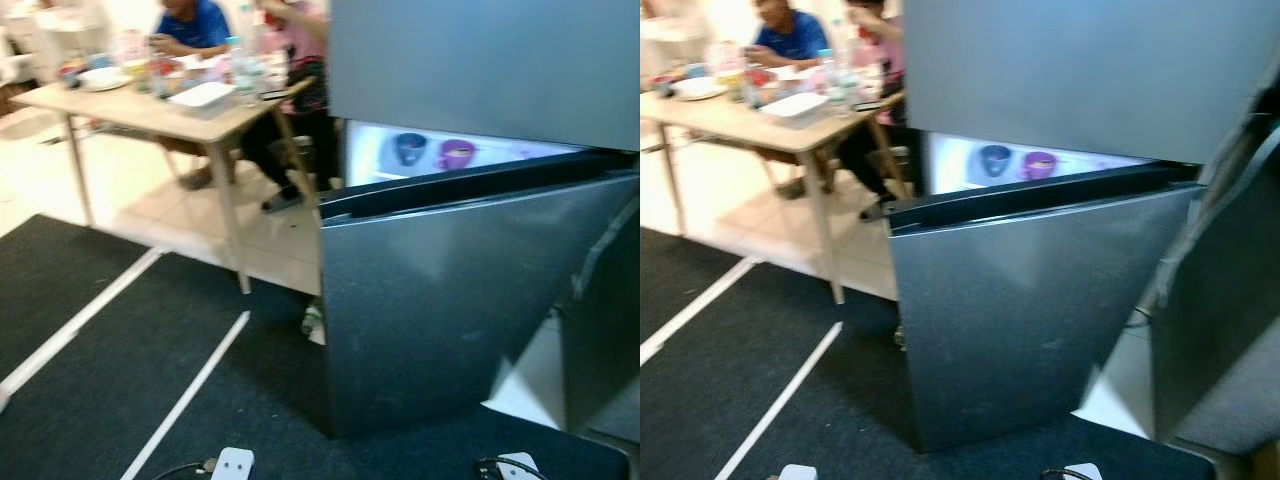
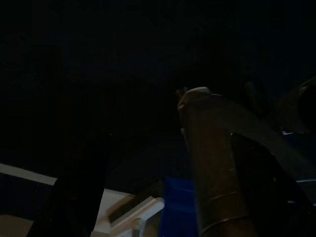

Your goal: Restocking fridge

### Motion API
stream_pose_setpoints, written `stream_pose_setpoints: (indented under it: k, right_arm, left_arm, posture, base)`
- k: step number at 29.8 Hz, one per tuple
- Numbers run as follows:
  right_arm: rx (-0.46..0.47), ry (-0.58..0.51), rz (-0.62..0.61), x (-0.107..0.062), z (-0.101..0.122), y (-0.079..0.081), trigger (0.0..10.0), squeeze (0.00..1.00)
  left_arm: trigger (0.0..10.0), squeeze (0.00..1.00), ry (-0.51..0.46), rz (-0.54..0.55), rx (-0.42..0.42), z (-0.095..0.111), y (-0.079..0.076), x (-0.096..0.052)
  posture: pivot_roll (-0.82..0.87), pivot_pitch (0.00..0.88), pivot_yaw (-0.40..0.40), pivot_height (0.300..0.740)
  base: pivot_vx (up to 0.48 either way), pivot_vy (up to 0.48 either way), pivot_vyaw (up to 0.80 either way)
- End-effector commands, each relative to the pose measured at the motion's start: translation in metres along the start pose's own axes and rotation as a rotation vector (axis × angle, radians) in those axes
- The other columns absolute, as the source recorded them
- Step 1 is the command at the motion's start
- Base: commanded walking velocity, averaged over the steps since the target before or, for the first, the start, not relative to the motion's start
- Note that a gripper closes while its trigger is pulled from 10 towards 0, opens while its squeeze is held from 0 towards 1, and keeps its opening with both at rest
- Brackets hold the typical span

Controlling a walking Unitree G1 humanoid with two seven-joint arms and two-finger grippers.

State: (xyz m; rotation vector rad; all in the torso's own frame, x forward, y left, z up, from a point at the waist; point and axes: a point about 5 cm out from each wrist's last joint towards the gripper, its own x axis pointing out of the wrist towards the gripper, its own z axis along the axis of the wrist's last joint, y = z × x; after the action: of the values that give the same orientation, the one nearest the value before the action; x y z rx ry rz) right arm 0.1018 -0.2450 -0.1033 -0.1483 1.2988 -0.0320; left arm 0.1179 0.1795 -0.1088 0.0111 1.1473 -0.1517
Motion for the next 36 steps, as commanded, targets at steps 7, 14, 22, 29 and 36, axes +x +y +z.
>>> stream_pose_setpoints:
  k: [7, 14, 22, 29, 36]
  right_arm:
    - [-0.010, -0.027, -0.003, 0.0000, 0.0104, -0.0015, 10.0, 0.00]
    - [-0.007, -0.040, -0.006, 0.0001, 0.0133, -0.0011, 10.0, 0.00]
    - [-0.002, -0.043, 0.004, 0.0005, 0.0122, 0.0020, 10.0, 0.00]
    - [-0.039, -0.022, 0.010, 0.0008, 0.0059, 0.0051, 10.0, 0.00]
    - [-0.038, -0.029, 0.012, 0.0008, 0.0072, 0.0052, 10.0, 0.00]
  left_arm:
    - [10.0, 0.00, 0.042, -0.013, -0.012, -0.0117, -0.0049, -0.0007]
    - [10.0, 0.00, 0.046, -0.012, -0.012, -0.0129, -0.0037, -0.0012]
    - [10.0, 0.00, 0.049, -0.019, -0.010, -0.0144, -0.0022, -0.0019]
    - [10.0, 0.00, 0.054, -0.017, 0.008, -0.0148, 0.0004, -0.0025]
    - [10.0, 0.00, 0.054, -0.016, 0.012, -0.0144, 0.0002, -0.0023]
  posture:
    - [-0.05, 0.016, 0.024, 0.740]
    - [-0.05, 0.014, 0.035, 0.740]
    - [-0.04, 0.012, 0.043, 0.740]
    - [-0.04, 0.001, 0.047, 0.740]
    - [-0.04, 0.000, 0.039, 0.740]
  base:
    - [0.000, 0.000, -0.45]
    - [0.000, 0.000, -0.34]
    - [0.000, 0.000, 0.00]
    - [0.000, 0.000, 0.00]
    - [0.000, 0.000, 0.00]
